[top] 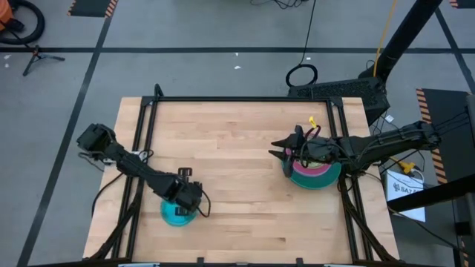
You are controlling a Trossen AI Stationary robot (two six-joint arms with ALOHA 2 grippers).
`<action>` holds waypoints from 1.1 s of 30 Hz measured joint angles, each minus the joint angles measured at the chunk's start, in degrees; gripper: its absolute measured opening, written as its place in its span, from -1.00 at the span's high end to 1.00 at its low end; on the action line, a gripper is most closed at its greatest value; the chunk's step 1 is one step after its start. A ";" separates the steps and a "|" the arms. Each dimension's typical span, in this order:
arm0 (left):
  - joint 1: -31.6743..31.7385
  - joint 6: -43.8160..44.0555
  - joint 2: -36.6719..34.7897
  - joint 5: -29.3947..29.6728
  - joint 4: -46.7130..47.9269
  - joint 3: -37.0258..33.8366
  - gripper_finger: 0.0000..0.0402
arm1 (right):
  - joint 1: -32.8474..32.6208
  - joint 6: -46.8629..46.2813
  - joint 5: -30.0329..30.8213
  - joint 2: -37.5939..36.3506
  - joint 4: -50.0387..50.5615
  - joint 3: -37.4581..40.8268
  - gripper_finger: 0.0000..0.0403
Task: Stack plastic plates
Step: Stack the light blue plate on top of the light green plate
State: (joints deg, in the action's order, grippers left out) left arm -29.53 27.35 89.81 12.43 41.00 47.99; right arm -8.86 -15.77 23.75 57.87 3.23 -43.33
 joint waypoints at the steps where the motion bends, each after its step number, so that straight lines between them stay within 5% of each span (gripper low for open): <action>1: 0.23 -0.98 -0.48 -0.07 0.38 0.32 0.98 | 0.00 0.06 0.00 0.02 0.01 0.00 0.31; 10: 0.60 -8.54 -5.63 -7.63 2.19 1.22 0.98 | 0.00 0.39 0.00 0.02 0.10 0.00 0.31; 21: 1.78 -6.05 -5.63 -4.65 2.89 1.20 0.96 | 0.00 0.42 0.00 0.02 0.14 0.00 0.31; 33: 1.83 -1.69 -5.63 -4.69 7.21 1.20 0.43 | 0.00 0.42 0.07 0.02 0.14 0.00 0.31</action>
State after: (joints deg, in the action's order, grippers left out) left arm -27.70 25.66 84.18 7.74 48.21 49.19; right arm -8.86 -15.35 23.81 57.89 3.38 -43.33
